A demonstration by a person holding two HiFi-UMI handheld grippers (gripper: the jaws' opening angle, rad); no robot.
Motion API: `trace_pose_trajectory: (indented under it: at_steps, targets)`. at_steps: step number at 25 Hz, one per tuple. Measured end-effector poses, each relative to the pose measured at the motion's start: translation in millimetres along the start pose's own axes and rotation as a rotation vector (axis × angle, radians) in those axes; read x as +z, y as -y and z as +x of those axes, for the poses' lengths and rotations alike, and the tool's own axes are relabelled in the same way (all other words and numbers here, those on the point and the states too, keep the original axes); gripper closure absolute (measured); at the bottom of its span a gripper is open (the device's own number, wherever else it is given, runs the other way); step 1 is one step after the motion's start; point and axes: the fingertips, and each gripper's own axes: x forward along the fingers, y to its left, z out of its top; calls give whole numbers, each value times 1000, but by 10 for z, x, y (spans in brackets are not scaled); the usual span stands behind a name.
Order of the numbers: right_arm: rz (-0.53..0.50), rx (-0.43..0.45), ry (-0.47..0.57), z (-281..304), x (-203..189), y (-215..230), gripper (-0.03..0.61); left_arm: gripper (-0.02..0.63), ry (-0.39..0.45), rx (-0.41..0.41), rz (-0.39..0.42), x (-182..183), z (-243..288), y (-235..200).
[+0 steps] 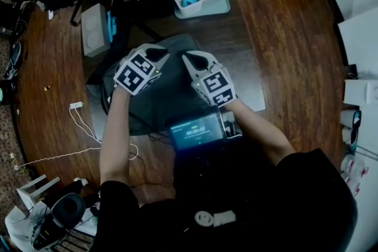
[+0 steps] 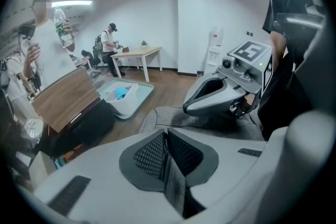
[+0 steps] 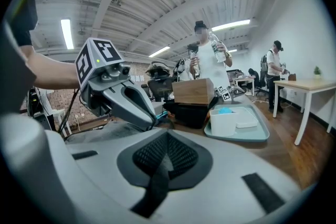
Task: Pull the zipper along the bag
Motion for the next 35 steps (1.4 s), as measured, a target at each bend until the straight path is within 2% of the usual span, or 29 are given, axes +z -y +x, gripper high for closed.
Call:
trace_pose_trajectory:
  at_steps: [6, 13, 16, 20, 24, 28, 32, 35]
  targets:
    - [-17, 20, 6, 73, -17, -6, 565, 603, 76, 31, -113, -60, -124, -51]
    - [-27, 37, -5, 97, -12, -47, 565, 606, 91, 44, -190, -130, -155, -70]
    - [-23, 39, -3, 95, -5, -53, 565, 603, 66, 71, -159, -161, -163, -68]
    - [-12, 39, 4, 86, 9, -55, 565, 600, 37, 45, -126, -156, -157, -27]
    - [-7, 37, 6, 94, 10, -47, 565, 584, -28, 65, -35, -227, -135, -69]
    - [-2, 39, 10, 95, 8, -55, 565, 580, -57, -10, -46, -236, -87, 42]
    - [-6, 39, 12, 98, 8, -49, 565, 578, -121, 17, 13, -342, -17, 27]
    - [-12, 37, 10, 100, 3, -37, 565, 580, -118, 23, -6, -332, -8, 9]
